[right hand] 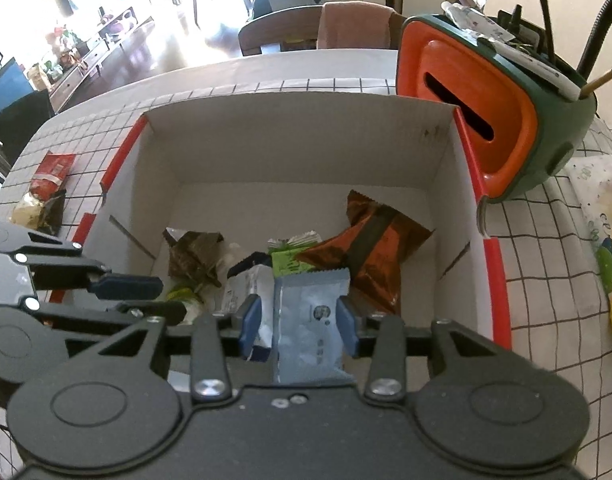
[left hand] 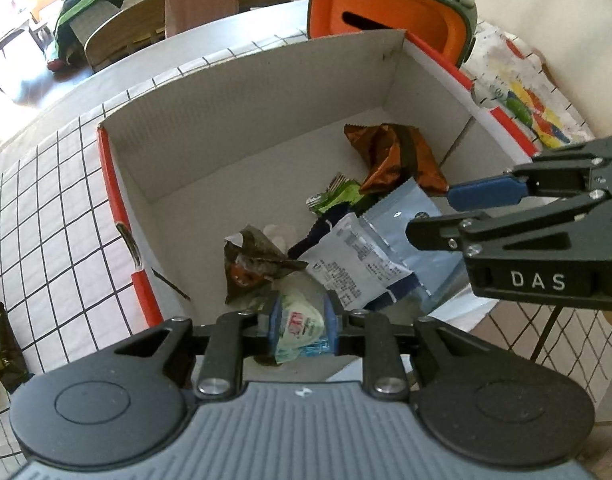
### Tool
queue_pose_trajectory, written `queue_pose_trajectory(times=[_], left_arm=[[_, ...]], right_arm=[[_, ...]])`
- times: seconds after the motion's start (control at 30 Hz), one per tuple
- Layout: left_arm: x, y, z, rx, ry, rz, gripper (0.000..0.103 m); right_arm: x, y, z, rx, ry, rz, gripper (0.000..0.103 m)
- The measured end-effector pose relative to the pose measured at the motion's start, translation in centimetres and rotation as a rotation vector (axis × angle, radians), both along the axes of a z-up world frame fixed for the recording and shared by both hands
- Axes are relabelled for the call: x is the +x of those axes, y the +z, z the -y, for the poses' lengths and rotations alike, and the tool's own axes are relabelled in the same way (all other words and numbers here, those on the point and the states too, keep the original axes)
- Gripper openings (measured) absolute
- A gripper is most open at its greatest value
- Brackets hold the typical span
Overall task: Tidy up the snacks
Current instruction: 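Carry both held snacks into the red box and open both grippers, then move both tools back over the remaining snacks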
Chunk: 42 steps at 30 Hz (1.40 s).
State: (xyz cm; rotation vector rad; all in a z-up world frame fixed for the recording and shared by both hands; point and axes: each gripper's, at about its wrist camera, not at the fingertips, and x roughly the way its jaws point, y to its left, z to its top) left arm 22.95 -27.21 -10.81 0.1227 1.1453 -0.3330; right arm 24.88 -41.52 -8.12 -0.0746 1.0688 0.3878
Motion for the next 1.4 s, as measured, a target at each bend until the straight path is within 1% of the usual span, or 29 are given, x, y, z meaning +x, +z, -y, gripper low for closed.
queue_pose_trajectory(times=[0.07,0.1,0.13,0.17,0.2,0.23,0.3,0.4,0.47,0.53,0.6,0.67,0.77,0.87,0.93,0.97,1.03,1.17,1.4], left_arm=[[-0.3,0.5,-0.2,-0.014,0.006,0.011,0.029],[-0.4,0.8,-0.3,-0.021,0.008,0.019,0.034],[-0.6,1.1,-0.5,-0.031,0.012,0.029,0.044],[-0.8,1.5,-0.7,-0.04,0.019,0.042,0.05],[-1.0,1.9,-0.9,-0.05,0.025,0.058,0.059],[-1.2,2.4,-1.1,-0.058,0.03,0.075,0.061],[-1.6,3.1,-1.5,-0.065,0.035,0.096,0.062],[-2.2,4.1,-2.3,-0.08,0.049,0.126,0.065],[-2.7,4.7,-2.9,-0.087,0.06,0.146,0.067],[-3.1,5.2,-3.5,-0.096,0.069,0.162,0.068],[-3.6,5.7,-4.1,-0.1,0.077,0.177,0.069],[-4.0,6.0,-4.7,-0.106,0.084,0.19,0.07],[-4.8,6.4,-5.9,-0.114,0.098,0.206,0.074],[-5.5,6.8,-7.3,-0.128,0.115,0.216,0.075],[-6.1,7.0,-8.2,-0.133,0.122,0.23,0.078],[-6.4,7.2,-8.8,-0.132,0.125,0.241,0.079],[-7.0,7.4,-9.8,-0.129,0.132,0.263,0.082],[-8.3,7.7,-12.2,-0.132,0.145,0.292,0.083],[-10.1,7.5,-17.1,-0.131,0.177,0.303,0.084]], right_arm=[[-0.4,0.3,0.1,0.005,-0.002,0.009,0.043],[-0.6,0.5,0.3,0.01,-0.004,0.015,0.044],[-0.8,0.8,0.4,0.017,-0.008,0.023,0.044],[-0.9,1.0,0.4,0.022,-0.011,0.029,0.045],[-1.2,1.3,0.5,0.026,-0.014,0.034,0.048],[-1.4,1.5,0.6,0.032,-0.017,0.04,0.05],[-1.8,2.1,0.7,0.042,-0.025,0.056,0.059],[-2.5,3.0,0.8,0.064,-0.028,0.075,0.067],[-3.0,3.6,0.7,0.072,-0.031,0.093,0.075],[-3.4,4.2,0.6,0.082,-0.029,0.104,0.076],[-3.8,4.7,0.4,0.09,-0.028,0.111,0.081],[-4.2,5.2,0.0,0.099,-0.025,0.12,0.083],[-4.9,5.8,-0.8,0.103,-0.008,0.137,0.087],[-5.6,6.3,-2.0,0.099,0.014,0.153,0.088],[-6.0,6.5,-2.9,0.102,0.026,0.16,0.093],[-6.2,6.6,-3.3,0.104,0.031,0.164,0.098],[-6.6,6.9,-4.3,0.11,0.042,0.179,0.099],[-7.2,7.1,-6.6,0.118,0.067,0.186,0.102],[-8.6,7.1,-11.9,0.138,0.122,0.186,0.103]])
